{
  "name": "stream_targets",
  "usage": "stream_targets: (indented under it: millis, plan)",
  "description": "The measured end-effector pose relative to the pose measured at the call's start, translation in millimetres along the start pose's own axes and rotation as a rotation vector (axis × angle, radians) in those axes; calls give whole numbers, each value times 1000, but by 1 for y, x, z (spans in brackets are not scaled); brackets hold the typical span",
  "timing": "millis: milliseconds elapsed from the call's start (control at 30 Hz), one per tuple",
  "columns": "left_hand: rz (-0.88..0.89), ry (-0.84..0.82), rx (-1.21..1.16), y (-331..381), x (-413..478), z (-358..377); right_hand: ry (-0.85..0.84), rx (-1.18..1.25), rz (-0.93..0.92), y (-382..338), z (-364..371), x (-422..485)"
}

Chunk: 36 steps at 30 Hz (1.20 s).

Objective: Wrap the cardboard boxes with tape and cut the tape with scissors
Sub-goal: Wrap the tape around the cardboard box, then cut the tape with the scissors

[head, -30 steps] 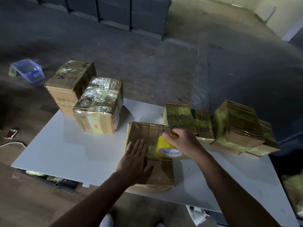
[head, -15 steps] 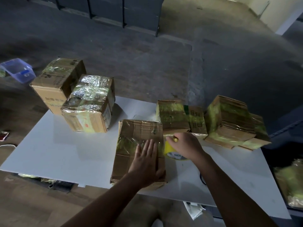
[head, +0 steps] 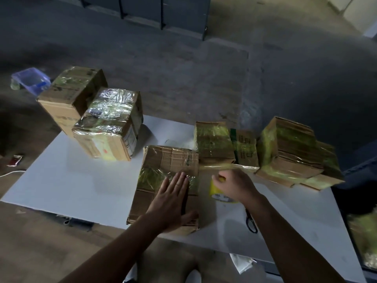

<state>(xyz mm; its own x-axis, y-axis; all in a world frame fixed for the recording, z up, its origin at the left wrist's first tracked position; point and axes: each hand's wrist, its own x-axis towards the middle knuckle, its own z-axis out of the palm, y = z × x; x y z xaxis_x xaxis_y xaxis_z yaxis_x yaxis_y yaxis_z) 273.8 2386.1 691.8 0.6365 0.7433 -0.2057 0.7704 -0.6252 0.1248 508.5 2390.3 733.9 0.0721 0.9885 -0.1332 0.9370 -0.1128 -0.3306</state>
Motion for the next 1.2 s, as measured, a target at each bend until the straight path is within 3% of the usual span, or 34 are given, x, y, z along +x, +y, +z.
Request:
stream_targets:
  millis: [300, 600, 867, 1200]
  plan:
    - [-272, -169, -67, 56, 19, -19, -139, 90, 48, -2, 47, -3]
    - [-80, -14, -121, -21, -10, -18, -141, 120, -74, -30, 69, -15]
    - [-228, -2, -69, -21, -20, -21, -224, 201, -62, -35, 66, -22]
    - [-191, 5, -81, -32, -21, -24, -141, 241, 47, -23, 55, -24]
